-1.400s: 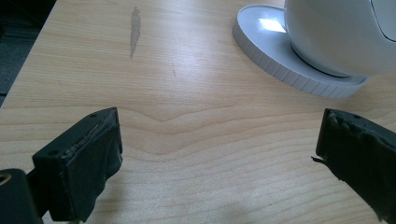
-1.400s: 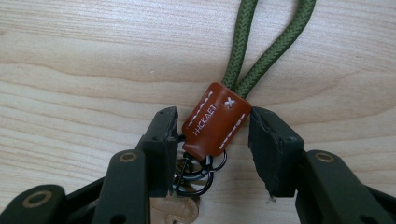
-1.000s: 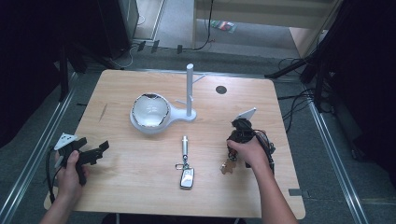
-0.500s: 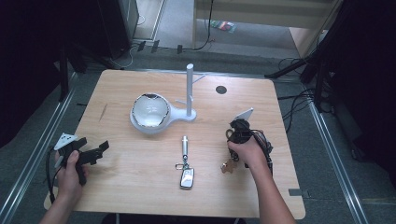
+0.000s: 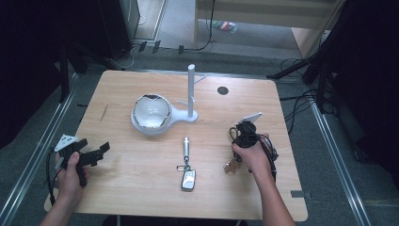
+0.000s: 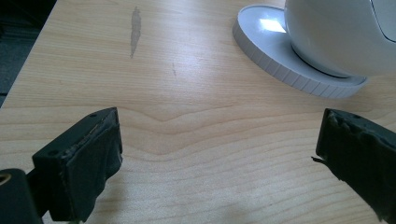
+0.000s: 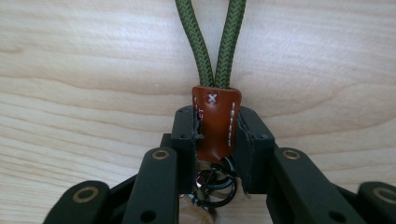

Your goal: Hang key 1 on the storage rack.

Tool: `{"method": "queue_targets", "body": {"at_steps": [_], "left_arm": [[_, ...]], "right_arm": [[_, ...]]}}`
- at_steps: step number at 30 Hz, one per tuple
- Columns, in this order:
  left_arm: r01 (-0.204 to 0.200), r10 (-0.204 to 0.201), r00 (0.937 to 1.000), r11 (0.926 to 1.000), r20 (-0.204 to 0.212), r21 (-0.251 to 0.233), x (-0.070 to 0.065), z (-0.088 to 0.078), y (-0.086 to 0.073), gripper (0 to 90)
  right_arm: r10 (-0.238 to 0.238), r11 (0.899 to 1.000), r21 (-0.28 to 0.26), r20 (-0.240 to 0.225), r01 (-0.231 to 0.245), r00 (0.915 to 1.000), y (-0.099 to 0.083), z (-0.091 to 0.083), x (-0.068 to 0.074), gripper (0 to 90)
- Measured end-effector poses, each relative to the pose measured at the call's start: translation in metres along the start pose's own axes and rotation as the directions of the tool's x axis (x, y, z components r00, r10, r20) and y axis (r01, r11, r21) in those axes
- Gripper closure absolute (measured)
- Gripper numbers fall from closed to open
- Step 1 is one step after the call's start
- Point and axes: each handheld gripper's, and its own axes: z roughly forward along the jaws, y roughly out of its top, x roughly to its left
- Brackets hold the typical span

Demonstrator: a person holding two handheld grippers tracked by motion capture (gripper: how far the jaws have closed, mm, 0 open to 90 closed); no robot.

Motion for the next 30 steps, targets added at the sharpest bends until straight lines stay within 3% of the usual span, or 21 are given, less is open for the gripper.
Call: {"method": "queue_targets", "body": {"at_steps": [2,5,6,8,9,10,11,12,13,15,16,17,18,19,22,25,28,30], "left_arm": [[0.001,-0.001,1.0000,1.0000,0.000,0.000,0.000,0.000,0.000,0.7],[0.001,-0.001,1.0000,1.0000,0.000,-0.001,0.000,0.000,0.000,0.7],[0.000,0.000,1.0000,1.0000,0.000,0.001,0.000,0.000,0.000,0.6],[0.000,0.000,1.0000,1.0000,-0.001,-0.001,0.000,0.000,0.000,0.7],[0.000,0.000,1.0000,1.0000,-0.001,-0.001,0.000,0.000,0.000,0.6],[0.000,0.000,1.0000,1.0000,-0.001,-0.001,0.000,0.000,0.000,0.6],[0.000,0.000,1.0000,1.0000,-0.001,-0.001,0.000,0.000,0.000,0.7],[0.001,-0.001,1.0000,1.0000,-0.001,-0.002,0.000,0.000,0.000,0.7],[0.001,-0.001,1.0000,1.0000,-0.001,-0.001,0.000,0.000,0.000,0.7],[0.000,0.000,1.0000,1.0000,-0.001,-0.001,0.000,0.000,0.000,0.7],[0.001,-0.001,1.0000,1.0000,-0.001,-0.001,0.000,0.000,0.000,0.7],[0.001,-0.001,1.0000,1.0000,-0.001,-0.001,0.000,0.000,0.000,0.7],[0.001,-0.001,1.0000,1.0000,-0.001,-0.001,0.000,0.000,0.000,0.7],[0.000,0.000,1.0000,1.0000,-0.001,-0.001,0.000,0.000,0.000,0.7],[0.001,-0.001,1.0000,1.0000,0.000,-0.001,0.000,0.000,0.000,0.7],[0.001,-0.001,1.0000,1.0000,-0.001,-0.001,0.000,0.000,0.000,0.6],[0.001,-0.001,1.0000,1.0000,-0.001,-0.001,0.000,0.000,0.000,0.7],[0.004,-0.004,1.0000,1.0000,-0.002,-0.005,0.000,0.000,0.000,0.6]], "right_arm": [[-0.002,1.000,-0.017,-0.010,0.001,0.9999,-0.001,-0.003,0.000,72.2],[-0.025,0.993,-0.115,-0.031,0.022,0.9992,-0.004,-0.015,0.001,72.1],[-0.037,0.985,-0.169,-0.026,0.032,0.9990,-0.005,-0.020,0.002,72.0],[-0.055,0.973,-0.225,-0.020,0.049,0.9983,-0.006,-0.025,0.001,72.0],[-0.055,0.973,-0.225,-0.020,0.049,0.9983,-0.006,-0.025,0.001,72.0],[-0.058,0.959,-0.280,-0.029,0.047,0.9979,-0.006,-0.031,0.002,72.0],[-0.058,0.959,-0.280,-0.029,0.047,0.9979,-0.006,-0.031,0.002,72.0],[-0.059,0.950,-0.310,-0.034,0.045,0.9977,-0.007,-0.033,0.002,72.0],[-0.060,0.929,-0.367,-0.039,0.042,0.9974,-0.007,-0.040,0.002,71.9],[-0.069,0.901,-0.431,-0.047,0.042,0.9965,-0.007,-0.047,0.003,71.8],[-0.071,0.892,-0.450,-0.053,0.040,0.9961,-0.006,-0.049,0.003,71.7],[-0.078,0.877,-0.479,-0.057,0.041,0.9953,-0.006,-0.053,0.004,71.7],[-0.087,0.855,-0.517,-0.060,0.044,0.9944,-0.006,-0.058,0.005,71.6],[-0.089,0.844,-0.534,-0.055,0.046,0.9945,-0.006,-0.060,0.005,71.5],[-0.108,0.800,-0.598,-0.052,0.056,0.9929,-0.005,-0.070,0.008,71.3],[-0.108,0.763,-0.644,-0.050,0.050,0.9929,-0.003,-0.079,0.010,71.2],[-0.111,0.737,-0.674,-0.061,0.041,0.9920,-0.001,-0.084,0.011,71.1],[-0.119,0.714,-0.699,-0.064,0.040,0.9909,-0.001,-0.088,0.013,71.1]]}}
